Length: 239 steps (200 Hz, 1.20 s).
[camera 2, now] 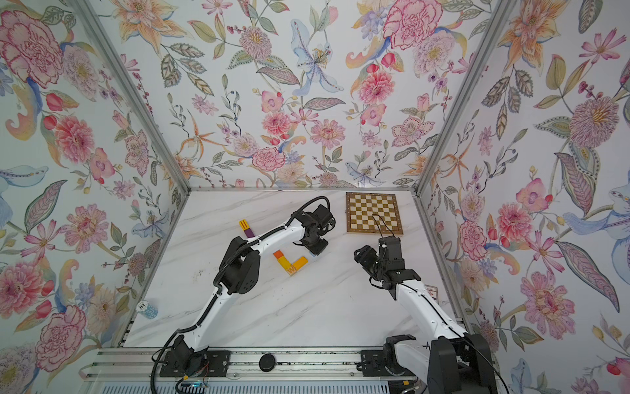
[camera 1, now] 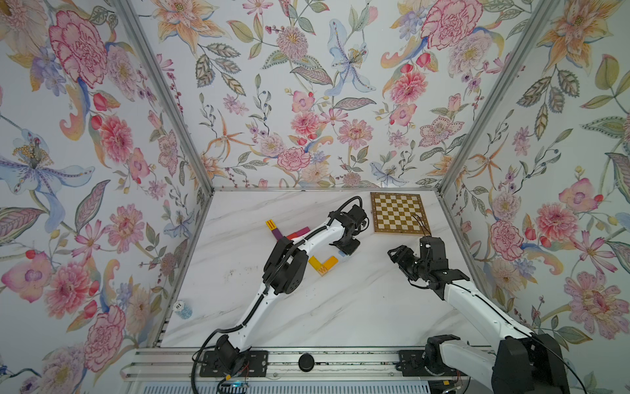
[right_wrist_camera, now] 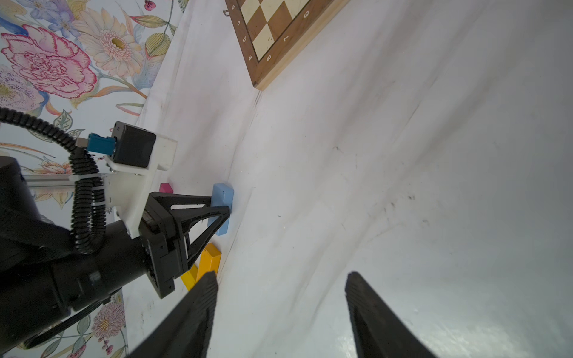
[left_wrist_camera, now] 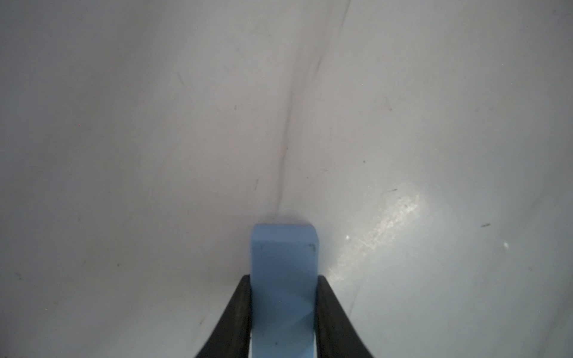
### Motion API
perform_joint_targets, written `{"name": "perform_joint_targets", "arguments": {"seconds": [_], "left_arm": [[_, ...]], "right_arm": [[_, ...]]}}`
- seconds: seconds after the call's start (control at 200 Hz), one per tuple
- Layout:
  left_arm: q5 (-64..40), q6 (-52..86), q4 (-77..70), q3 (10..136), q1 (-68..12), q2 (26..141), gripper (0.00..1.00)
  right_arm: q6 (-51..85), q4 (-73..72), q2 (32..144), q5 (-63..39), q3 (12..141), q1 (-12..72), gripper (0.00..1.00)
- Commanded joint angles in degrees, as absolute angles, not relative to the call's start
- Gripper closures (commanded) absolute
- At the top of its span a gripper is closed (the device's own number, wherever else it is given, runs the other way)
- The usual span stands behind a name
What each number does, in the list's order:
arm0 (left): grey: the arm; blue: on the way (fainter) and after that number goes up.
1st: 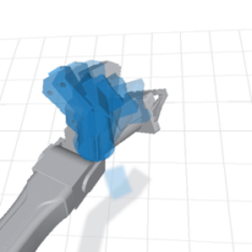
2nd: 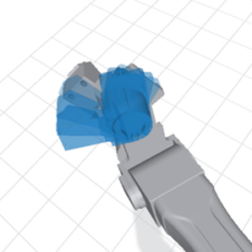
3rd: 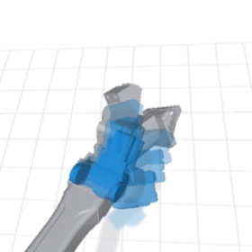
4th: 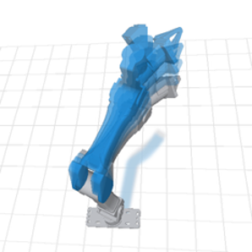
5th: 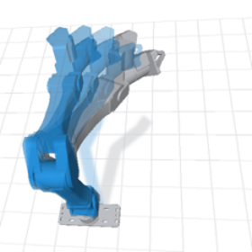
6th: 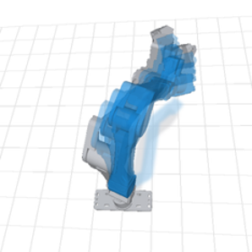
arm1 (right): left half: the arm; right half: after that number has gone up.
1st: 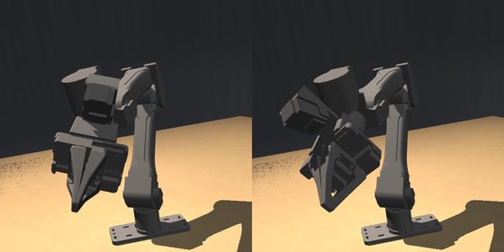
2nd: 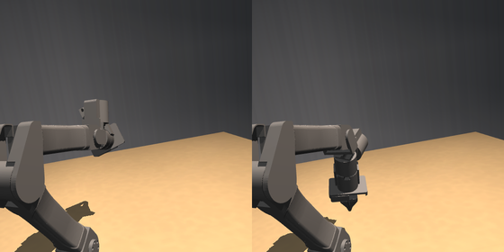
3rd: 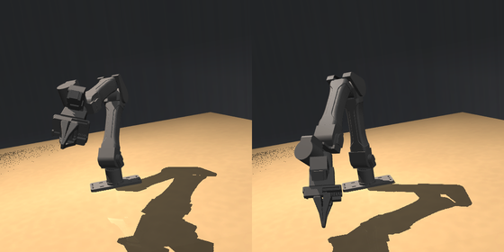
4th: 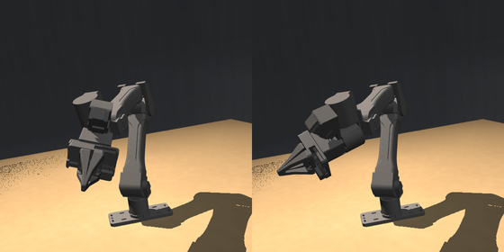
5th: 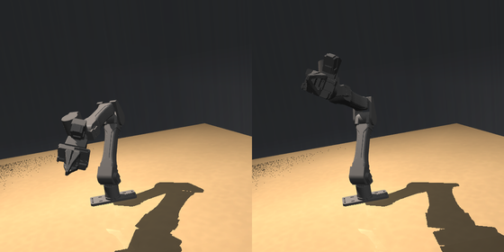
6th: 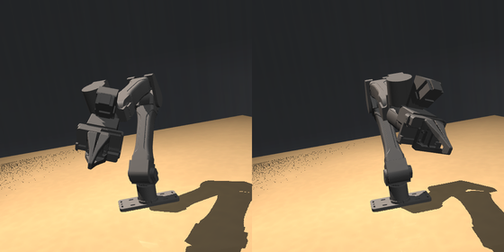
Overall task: Assemble the letter v with building blocks
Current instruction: Assemble the building block at the center of the board.
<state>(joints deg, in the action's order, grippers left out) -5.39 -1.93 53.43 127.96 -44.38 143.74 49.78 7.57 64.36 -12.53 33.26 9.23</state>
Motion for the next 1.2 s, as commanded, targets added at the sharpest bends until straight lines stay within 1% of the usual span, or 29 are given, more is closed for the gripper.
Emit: {"name": "perform_joint_targets", "arguments": {"seconds": [0.0, 0.38, 0.861, 1.101, 1.191], "left_arm": [[-5.8, -4.2, 57.6, 126.4, -44.8, 141.9, 0.82], [-5.4, -5.3, 58.2, 124.5, -44.9, 140.4, 0.81], [-4.5, -6.6, 58.6, 122.9, -44.8, 139.4, 0.78], [-3.2, -6.7, 58.9, 122.6, -44.8, 139.5, 0.73], [-3.0, -6.8, 58.8, 122.4, -44.8, 139.3, 0.68]], "right_arm": [[50.2, 6.0, 65.1, -13.2, 32.7, 9.2, 0.32], [50.4, 5.2, 66.1, -13.5, 32.9, 9.9, 0.33], [50.4, 4.6, 67.5, -13.6, 33.4, 10.7, 0.33], [50.5, 4.1, 68.6, -13.8, 34.0, 11.1, 0.33], [50.5, 4.1, 68.9, -13.8, 34.3, 11.3, 0.33]]}}
